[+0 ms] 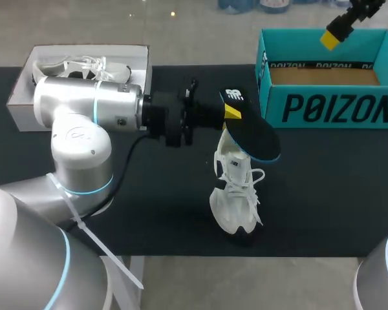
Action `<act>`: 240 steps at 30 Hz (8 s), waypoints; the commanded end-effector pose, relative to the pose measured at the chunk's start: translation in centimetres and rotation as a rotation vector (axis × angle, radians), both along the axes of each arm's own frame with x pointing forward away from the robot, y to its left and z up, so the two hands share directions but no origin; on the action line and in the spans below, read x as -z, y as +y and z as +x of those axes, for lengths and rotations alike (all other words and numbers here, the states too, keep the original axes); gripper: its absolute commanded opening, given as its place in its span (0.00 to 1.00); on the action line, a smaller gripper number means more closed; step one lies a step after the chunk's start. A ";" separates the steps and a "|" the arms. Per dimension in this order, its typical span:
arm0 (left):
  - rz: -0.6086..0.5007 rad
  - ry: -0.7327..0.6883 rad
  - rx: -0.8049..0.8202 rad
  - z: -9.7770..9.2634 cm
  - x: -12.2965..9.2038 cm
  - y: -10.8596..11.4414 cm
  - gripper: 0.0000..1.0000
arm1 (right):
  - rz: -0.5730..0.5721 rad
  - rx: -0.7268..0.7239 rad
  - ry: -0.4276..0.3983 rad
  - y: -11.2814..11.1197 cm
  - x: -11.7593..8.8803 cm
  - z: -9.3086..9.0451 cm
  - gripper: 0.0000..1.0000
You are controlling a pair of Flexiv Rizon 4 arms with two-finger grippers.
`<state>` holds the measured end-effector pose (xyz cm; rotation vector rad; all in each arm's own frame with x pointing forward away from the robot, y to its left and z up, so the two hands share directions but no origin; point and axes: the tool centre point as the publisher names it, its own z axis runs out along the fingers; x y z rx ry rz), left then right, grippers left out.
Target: Take the shoe out of the shoebox, open the shoe tongue, remove and reinsert the insole, then place the shoe into the shoebox
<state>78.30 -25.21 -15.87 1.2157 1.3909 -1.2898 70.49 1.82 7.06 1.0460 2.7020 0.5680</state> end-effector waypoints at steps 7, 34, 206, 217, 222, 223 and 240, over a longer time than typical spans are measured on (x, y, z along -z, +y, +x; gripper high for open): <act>-0.044 -0.497 0.207 -0.2 -0.2 0.0 0.00 | -0.002 0.001 0.004 0.1 -0.1 0.1 1.00; 0.009 -0.740 0.120 3.2 -0.2 0.7 0.00 | -0.002 0.001 0.004 0.1 -0.1 0.1 1.00; 0.015 -0.676 0.157 3.0 -0.7 0.5 1.00 | 0.822 -0.200 0.290 11.5 22.7 7.1 0.00; 0.106 -0.421 0.114 -0.2 -3.3 4.7 1.00 | 0.807 -0.173 0.279 10.4 22.9 7.1 0.00; 0.106 -0.279 0.108 -2.8 -3.4 7.0 1.00 | 0.804 -0.165 0.278 10.3 23.2 7.3 0.00; 0.136 -0.249 0.116 -3.5 -3.3 7.6 1.00 | 0.803 -0.160 0.280 10.3 23.3 7.4 0.00; 0.172 -0.215 0.117 -4.6 -3.4 8.6 1.00 | 0.794 -0.119 0.290 10.2 23.5 7.5 0.00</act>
